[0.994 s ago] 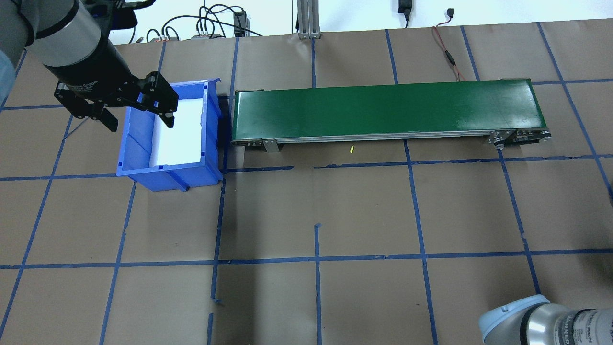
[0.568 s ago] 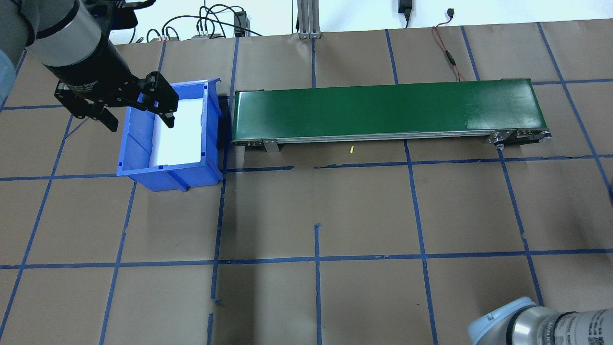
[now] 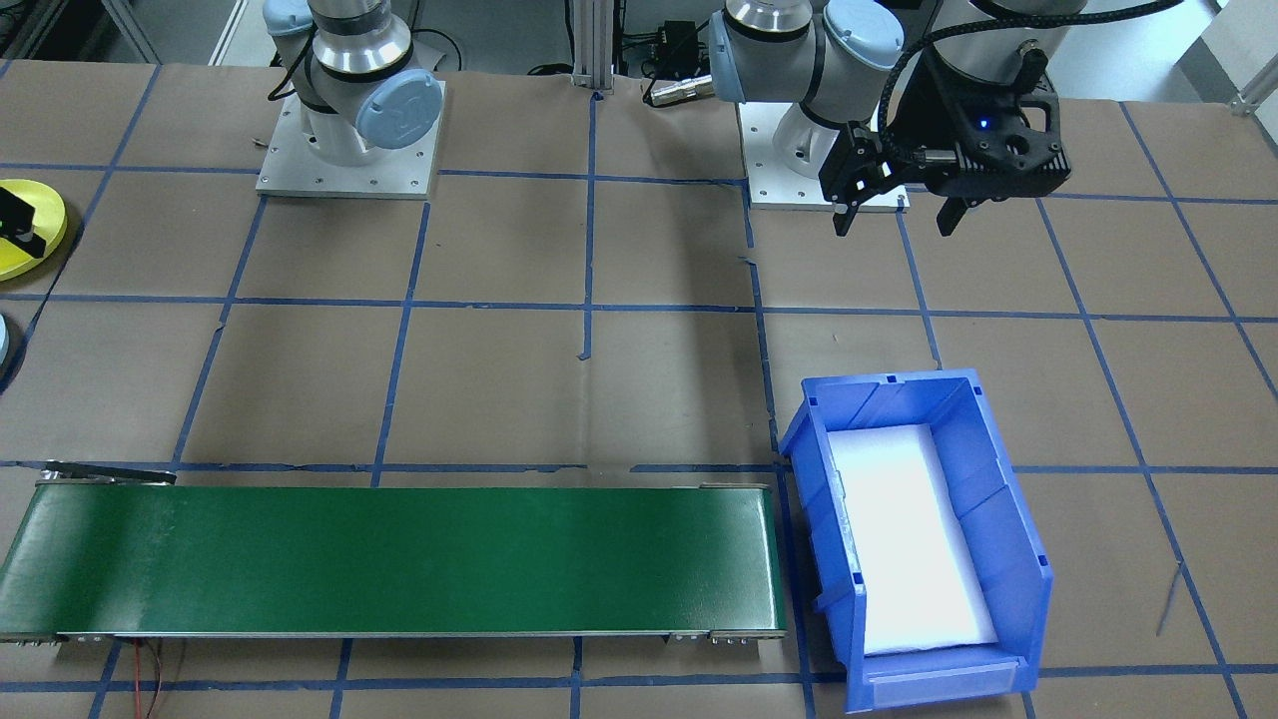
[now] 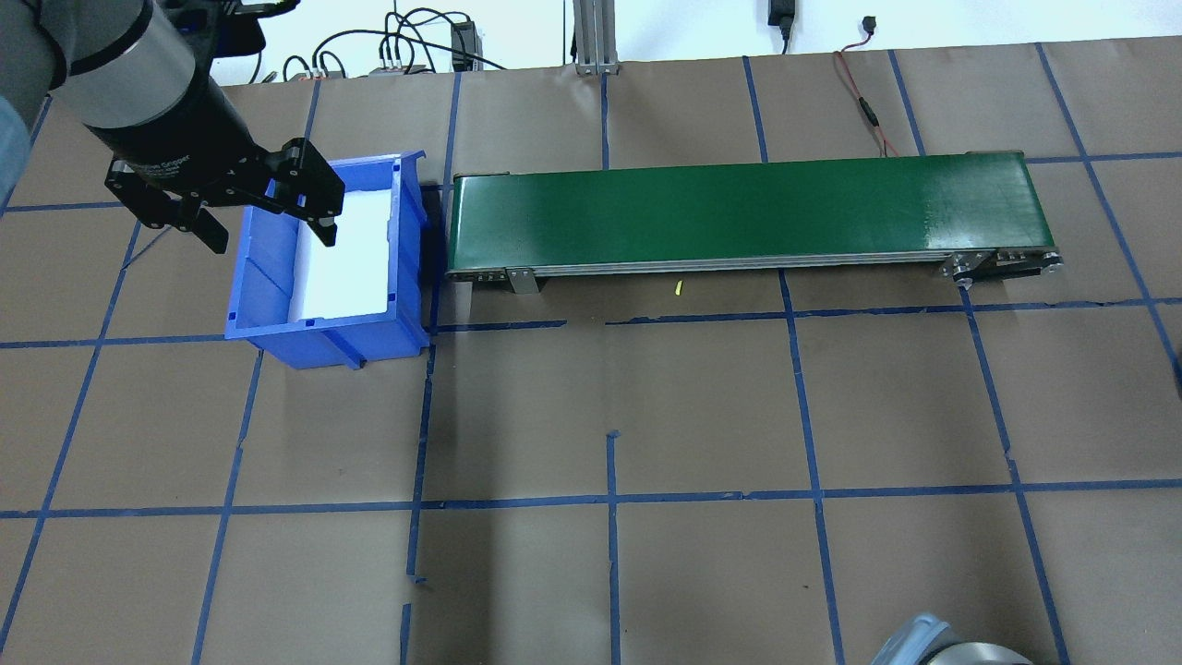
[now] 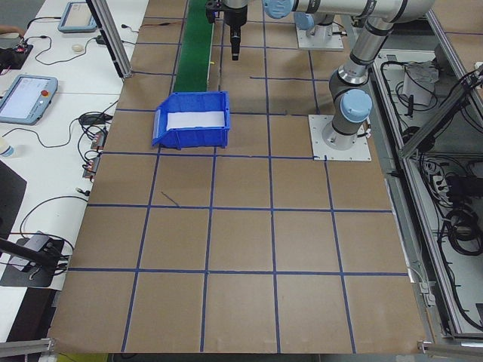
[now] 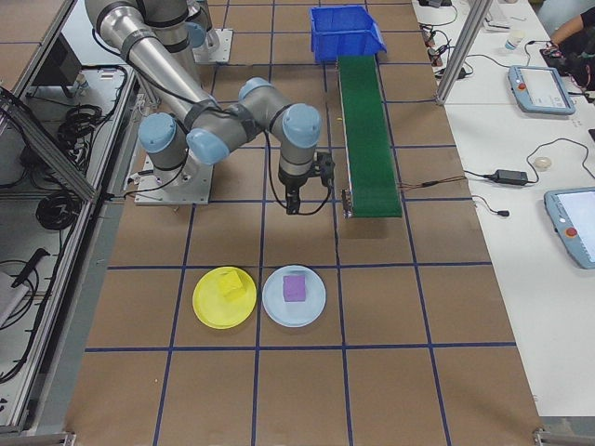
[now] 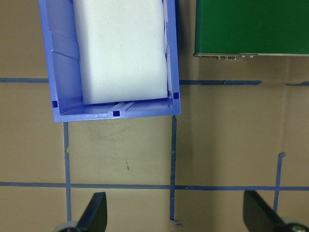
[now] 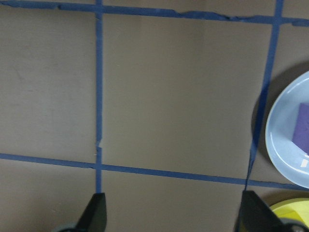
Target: Move block left to right into plate
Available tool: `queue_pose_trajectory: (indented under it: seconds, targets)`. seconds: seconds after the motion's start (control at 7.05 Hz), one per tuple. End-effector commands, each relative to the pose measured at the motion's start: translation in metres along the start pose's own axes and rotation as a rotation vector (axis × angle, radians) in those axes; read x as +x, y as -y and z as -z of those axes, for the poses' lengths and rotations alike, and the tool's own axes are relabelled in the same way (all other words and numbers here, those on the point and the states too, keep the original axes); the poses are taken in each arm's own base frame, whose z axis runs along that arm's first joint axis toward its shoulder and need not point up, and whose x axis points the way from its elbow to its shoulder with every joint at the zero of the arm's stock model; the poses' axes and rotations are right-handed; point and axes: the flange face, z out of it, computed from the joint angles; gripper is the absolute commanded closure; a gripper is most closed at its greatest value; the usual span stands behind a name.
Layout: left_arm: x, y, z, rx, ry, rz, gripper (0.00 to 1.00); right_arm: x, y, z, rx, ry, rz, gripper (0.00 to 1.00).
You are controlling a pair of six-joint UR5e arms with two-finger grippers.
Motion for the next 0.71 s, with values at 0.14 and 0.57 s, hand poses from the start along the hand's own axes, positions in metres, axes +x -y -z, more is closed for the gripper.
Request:
queue_pose_trajectory:
  seconds: [0.14, 0.57]
  targets:
    - [0.0, 0.0, 0.0, 0.0, 0.001, 0.0, 0.0, -0.205, 0.029, 0.067, 0.027, -0.055, -0.089, 0.02]
    - [0.0, 0.0, 0.0, 0.0, -0.001, 0.0, 0.0, -0.336, 0.037, 0.081, 0.085, -0.045, -0.151, 0.01]
